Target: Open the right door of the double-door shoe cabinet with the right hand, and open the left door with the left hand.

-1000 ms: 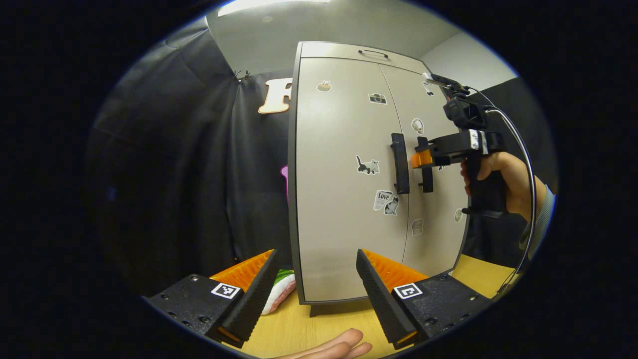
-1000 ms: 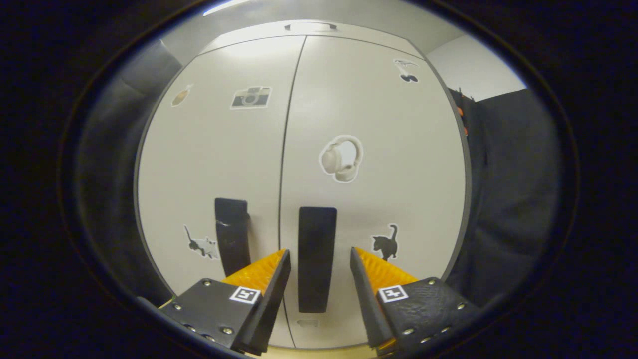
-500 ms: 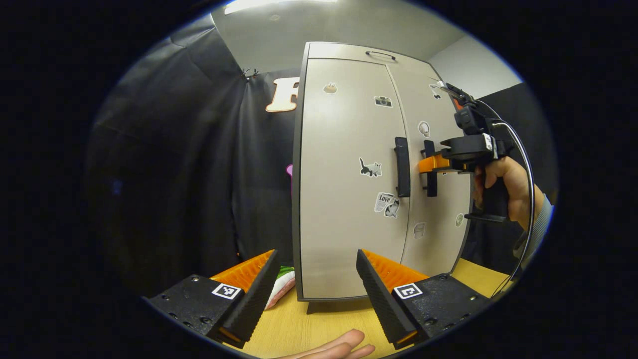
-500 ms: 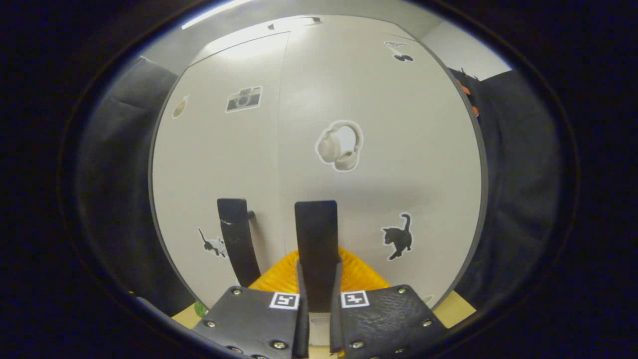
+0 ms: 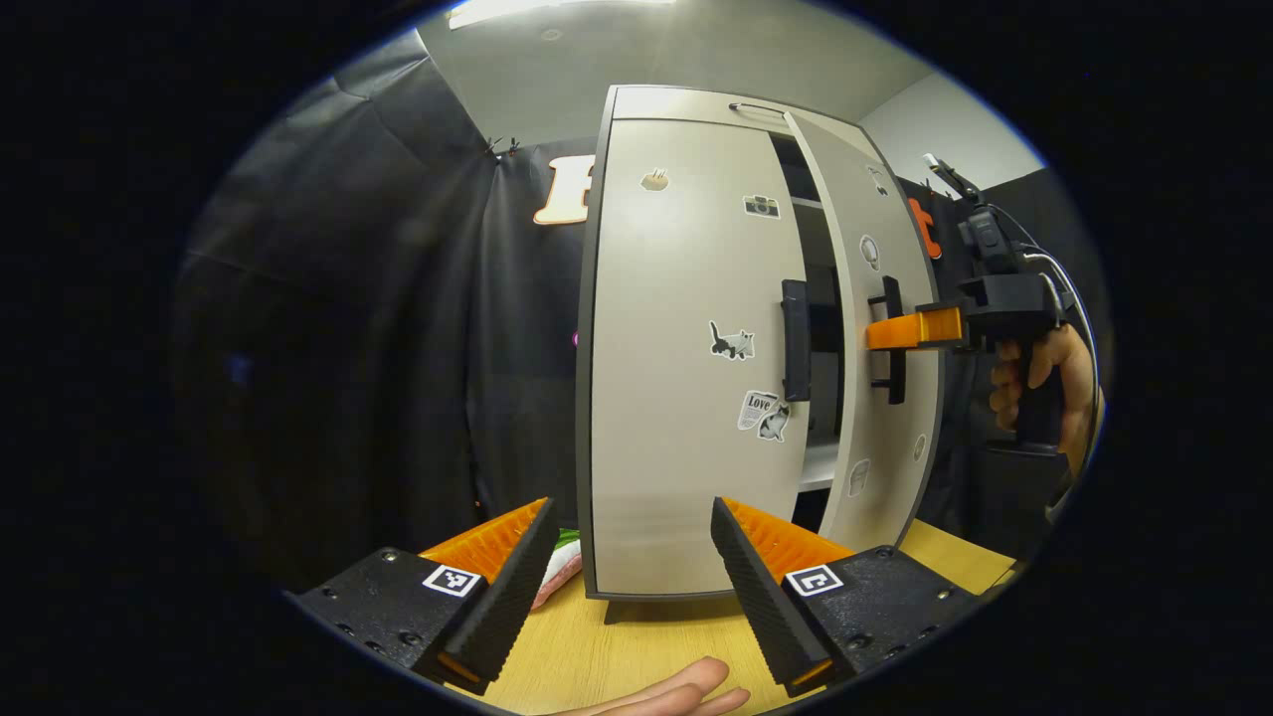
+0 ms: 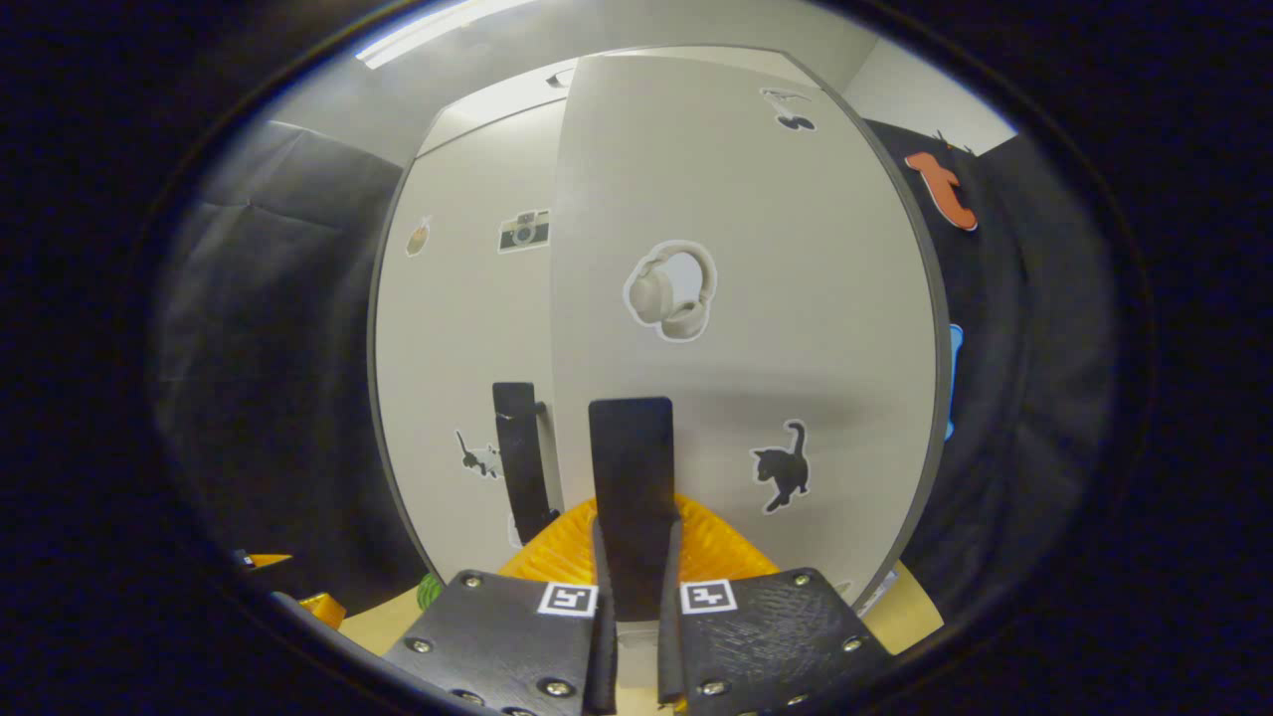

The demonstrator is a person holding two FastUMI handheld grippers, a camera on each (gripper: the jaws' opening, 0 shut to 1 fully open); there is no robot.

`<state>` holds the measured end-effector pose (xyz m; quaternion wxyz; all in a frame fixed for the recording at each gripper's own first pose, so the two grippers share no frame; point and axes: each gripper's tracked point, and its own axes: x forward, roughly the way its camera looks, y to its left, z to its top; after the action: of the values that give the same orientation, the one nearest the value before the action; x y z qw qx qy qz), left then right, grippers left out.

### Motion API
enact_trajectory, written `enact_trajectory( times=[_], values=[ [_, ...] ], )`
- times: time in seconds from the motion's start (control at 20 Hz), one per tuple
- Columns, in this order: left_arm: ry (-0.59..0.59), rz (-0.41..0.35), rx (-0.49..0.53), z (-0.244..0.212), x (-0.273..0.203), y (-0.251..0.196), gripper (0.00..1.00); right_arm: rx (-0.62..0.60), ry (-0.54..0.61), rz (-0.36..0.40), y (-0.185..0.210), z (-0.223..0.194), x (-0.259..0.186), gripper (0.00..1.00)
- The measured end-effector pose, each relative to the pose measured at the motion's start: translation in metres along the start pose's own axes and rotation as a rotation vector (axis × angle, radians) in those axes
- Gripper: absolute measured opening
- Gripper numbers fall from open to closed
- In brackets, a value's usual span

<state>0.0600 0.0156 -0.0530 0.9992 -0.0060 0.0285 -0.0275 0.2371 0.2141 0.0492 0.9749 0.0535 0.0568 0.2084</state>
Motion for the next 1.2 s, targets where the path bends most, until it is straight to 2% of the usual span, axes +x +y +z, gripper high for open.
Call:
enact_trajectory(
  times=[0.3,0.65,0.95,1.1,1.2],
  values=[
    [0.010,-0.035,-0.025,0.002,0.006,-0.023,0.96,-0.010,0.001,0.055,-0.013,0.004,-0.024,0.16],
    [0.019,-0.064,-0.019,-0.001,0.020,-0.044,0.96,-0.021,0.016,0.051,-0.036,0.001,-0.062,0.16],
    [0.022,-0.104,0.004,-0.007,0.033,-0.066,0.96,-0.033,-0.016,0.006,-0.061,0.005,-0.081,0.16],
    [0.024,-0.134,-0.023,-0.009,0.038,-0.079,0.96,-0.035,-0.026,-0.031,-0.076,0.007,-0.092,0.16],
    [0.028,-0.157,-0.027,-0.009,0.040,-0.090,0.96,-0.023,-0.025,-0.058,-0.088,0.008,-0.097,0.03]
  ],
)
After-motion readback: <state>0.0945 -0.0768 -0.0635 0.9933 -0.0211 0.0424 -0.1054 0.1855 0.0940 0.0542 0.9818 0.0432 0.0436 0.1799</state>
